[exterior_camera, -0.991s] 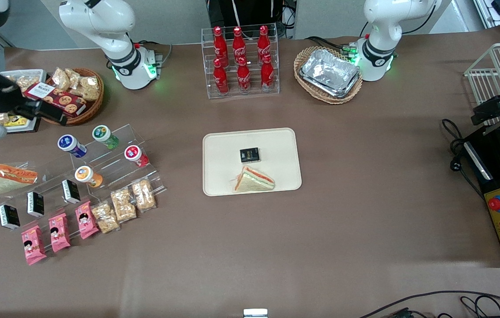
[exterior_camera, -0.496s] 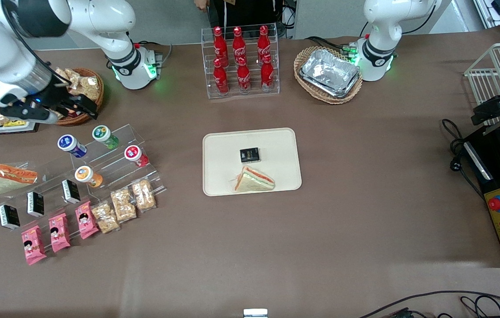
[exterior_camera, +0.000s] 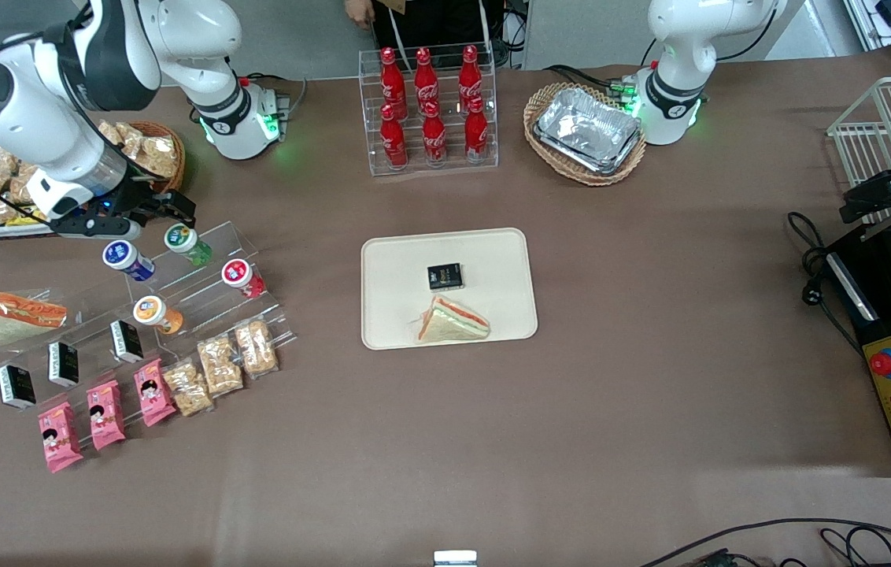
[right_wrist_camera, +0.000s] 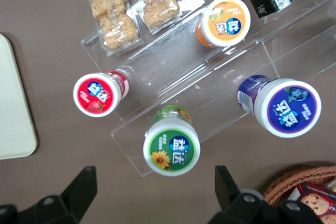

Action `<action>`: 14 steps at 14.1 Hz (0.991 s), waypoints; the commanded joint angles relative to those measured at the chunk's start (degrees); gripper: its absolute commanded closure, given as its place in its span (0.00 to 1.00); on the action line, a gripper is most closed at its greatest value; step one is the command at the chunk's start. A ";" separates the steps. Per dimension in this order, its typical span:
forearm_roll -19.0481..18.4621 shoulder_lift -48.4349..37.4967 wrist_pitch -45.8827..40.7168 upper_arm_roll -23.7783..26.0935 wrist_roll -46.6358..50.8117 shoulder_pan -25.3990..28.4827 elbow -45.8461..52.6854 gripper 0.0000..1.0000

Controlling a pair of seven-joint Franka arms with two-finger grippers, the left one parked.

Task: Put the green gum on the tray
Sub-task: 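Lower the right gripper and close it on the green-labelled bottle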

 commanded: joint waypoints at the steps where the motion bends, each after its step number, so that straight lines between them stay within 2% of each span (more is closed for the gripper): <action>1: -0.54 0.15 4.77 -0.14 -1.17 -0.23 -3.54 0.00; 7: -0.54 2.08 9.26 -0.14 -1.26 0.13 -6.62 0.02; 8: -0.54 2.26 9.44 -0.14 -1.26 0.13 -6.71 0.05; 9: -0.54 2.44 9.44 -0.14 -1.26 0.13 -6.62 0.14; 12: -0.54 3.66 11.02 -0.23 -1.26 -0.31 -6.45 0.15; 13: -0.54 3.75 11.02 -0.23 -1.26 -0.31 -6.45 0.19; 14: -0.54 3.67 11.02 -0.23 -1.34 -0.23 -6.27 0.32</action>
